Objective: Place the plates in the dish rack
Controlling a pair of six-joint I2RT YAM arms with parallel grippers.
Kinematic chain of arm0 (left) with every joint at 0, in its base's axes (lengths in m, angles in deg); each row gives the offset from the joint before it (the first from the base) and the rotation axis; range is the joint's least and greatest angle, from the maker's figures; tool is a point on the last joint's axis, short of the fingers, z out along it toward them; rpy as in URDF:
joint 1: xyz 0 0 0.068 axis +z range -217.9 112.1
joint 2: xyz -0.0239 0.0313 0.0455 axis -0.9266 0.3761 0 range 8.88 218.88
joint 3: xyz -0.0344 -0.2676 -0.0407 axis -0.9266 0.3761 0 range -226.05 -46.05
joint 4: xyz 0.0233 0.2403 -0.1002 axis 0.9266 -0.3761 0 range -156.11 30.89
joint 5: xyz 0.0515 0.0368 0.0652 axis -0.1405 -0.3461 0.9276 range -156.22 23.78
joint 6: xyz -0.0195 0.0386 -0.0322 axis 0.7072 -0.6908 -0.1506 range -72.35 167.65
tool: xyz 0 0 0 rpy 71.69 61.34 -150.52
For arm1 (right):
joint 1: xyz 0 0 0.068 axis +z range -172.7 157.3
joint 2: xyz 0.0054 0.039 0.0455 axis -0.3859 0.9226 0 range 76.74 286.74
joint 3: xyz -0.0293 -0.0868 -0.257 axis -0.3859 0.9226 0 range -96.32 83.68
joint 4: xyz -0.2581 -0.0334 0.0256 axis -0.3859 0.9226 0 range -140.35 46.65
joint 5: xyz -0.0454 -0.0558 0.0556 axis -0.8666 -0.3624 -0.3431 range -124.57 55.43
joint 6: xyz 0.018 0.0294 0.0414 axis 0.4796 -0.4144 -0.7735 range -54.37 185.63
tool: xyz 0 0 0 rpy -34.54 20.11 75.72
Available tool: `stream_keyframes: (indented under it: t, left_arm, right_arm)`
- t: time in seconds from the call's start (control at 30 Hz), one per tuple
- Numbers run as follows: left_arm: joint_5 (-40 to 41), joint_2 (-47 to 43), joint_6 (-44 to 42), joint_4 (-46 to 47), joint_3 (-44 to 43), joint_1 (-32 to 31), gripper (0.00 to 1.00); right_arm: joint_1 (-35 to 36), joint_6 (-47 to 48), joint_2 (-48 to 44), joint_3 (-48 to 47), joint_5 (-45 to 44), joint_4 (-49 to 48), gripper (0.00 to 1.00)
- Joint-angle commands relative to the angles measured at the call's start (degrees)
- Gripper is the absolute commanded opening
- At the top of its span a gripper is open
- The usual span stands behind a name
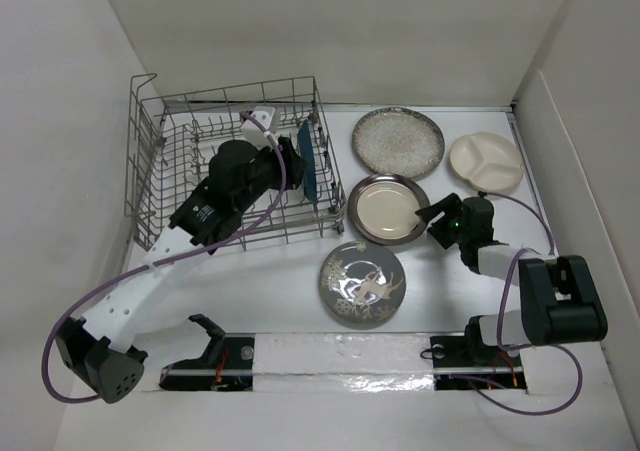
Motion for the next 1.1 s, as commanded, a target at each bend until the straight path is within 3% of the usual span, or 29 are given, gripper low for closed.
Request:
stream_keyframes:
  t: [0.0, 0.13, 0.23, 0.27, 0.43, 0.47, 0.5, 0.63, 0.77, 0.9, 1.07]
  left_arm:
    - [-1.91, -5.53, -1.07, 6.33, 2.18, -0.09, 0.37]
    - [-2.79, -8.69, -0.8, 7.74, 3.86, -0.09, 0.39]
    - [-2.88, -9.58, -0.02, 9.4, 5.44, -0.09, 0.42]
    - [-3.05, -9.41, 0.16, 9.85, 5.79, -0.09, 0.42]
    - [-5.77, -7.56, 0.95, 9.94, 5.62, -0.09, 0.42]
    - [-5.87, -7.47, 1.13, 10.03, 5.62, -0.09, 0.42]
    - [-5.78, -7.21, 1.04, 10.12, 5.53, -0.09, 0.42]
    - [-9.89, -5.19, 0.78, 10.29, 4.91, -0.09, 0.43]
    - [-17.63, -2.12, 1.13, 10.91, 2.98, -0.09, 0.47]
    - [-24.57, -0.53, 1.83, 12.48, 2.89, -0.09, 0.5]
    - [-31.07, 1.14, 2.88, 14.77, 2.71, 0.53, 0.6]
  right_arm:
    - [2.35, -3.76, 2.06, -1.42, -0.1, -4.67, 0.72]
    - [4.81, -5.61, 7.07, -2.92, -0.62, -6.25, 0.64]
    - [5.52, -7.01, 9.19, -3.71, -1.76, -7.13, 0.53]
    - [6.04, -7.45, 9.01, -3.71, -2.99, -7.05, 0.42]
    - [6.57, -7.54, 6.03, -3.89, -6.24, -4.5, 0.13]
    - [6.57, -7.54, 5.07, -3.45, -7.38, -4.24, 0.02]
    - [6.57, -7.54, 3.93, -2.4, -8.0, -3.71, 0.0]
    - [6.57, -5.09, -4.5, -1.51, -13.09, 0.94, 0.0]
    - [7.09, -0.18, -20.64, -3.79, -17.05, 9.82, 0.0]
    - [7.1, 3.0, -31.57, -7.3, -16.36, 13.69, 0.0]
    - [7.1, 5.9, -37.39, -12.75, -11.72, 14.32, 0.0]
